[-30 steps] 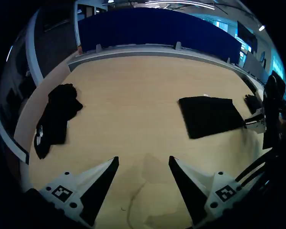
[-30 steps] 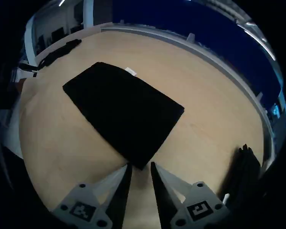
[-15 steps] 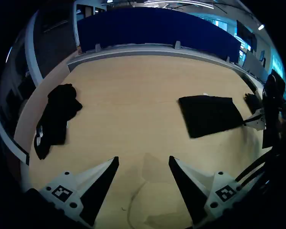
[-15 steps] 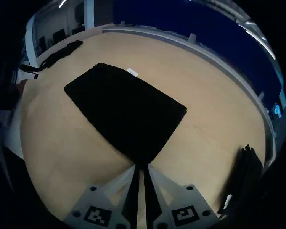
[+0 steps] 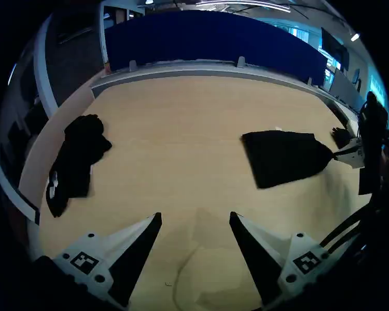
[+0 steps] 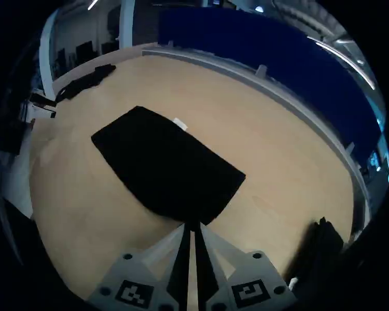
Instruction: Fold towel
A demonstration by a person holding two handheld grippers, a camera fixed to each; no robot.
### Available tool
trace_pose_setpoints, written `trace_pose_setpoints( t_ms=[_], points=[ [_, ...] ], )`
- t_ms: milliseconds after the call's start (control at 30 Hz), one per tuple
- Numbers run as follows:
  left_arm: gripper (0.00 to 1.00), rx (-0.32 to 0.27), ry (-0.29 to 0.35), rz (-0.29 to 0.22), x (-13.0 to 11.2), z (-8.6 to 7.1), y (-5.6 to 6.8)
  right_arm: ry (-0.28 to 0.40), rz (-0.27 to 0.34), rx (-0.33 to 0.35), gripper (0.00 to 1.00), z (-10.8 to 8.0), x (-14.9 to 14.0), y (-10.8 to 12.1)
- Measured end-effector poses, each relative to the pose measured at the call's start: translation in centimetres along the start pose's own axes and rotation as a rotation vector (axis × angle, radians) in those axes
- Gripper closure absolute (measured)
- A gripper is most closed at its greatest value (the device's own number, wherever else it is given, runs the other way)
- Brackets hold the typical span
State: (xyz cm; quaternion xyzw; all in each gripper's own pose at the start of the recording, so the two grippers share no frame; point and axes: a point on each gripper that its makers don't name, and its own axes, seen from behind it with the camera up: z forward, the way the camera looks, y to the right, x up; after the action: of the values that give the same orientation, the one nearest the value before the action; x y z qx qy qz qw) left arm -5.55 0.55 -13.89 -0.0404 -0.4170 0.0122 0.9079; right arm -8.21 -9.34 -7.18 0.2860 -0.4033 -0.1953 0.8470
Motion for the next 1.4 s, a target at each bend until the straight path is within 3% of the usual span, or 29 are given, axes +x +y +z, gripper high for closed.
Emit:
trace_pose_setpoints(
  t_ms=[333, 800, 1000, 1167, 1400],
  points=[
    [0.03, 0.003, 0.015, -0.019, 0.3, -0.6, -0.2, 0.088, -0.069, 0.018, 0.95, -1.1, 6.6, -0.5],
    [0.03, -0.005, 0.054, -0.053, 1.3, -1.8, -0.2, 0.122, -0.168, 0.066, 0.95, -0.3, 11.7, -2.6],
    [0.03, -0.001, 0.072, -0.079, 1.4, -2.6, -0.6, 0.144, -0.235, 0.118, 0.95, 1.0, 14.7, -5.5],
    [0.03, 0.008, 0.086, -0.098, 1.4, -3.1, -1.2, 0.152, -0.278, 0.172, 0.95, 2.7, 16.6, -9.3],
    [0.03, 0.018, 0.097, -0.118, 1.0, -3.8, -1.6, 0.124, -0.298, 0.257, 0.95, 6.3, 16.1, -15.6]
  ],
)
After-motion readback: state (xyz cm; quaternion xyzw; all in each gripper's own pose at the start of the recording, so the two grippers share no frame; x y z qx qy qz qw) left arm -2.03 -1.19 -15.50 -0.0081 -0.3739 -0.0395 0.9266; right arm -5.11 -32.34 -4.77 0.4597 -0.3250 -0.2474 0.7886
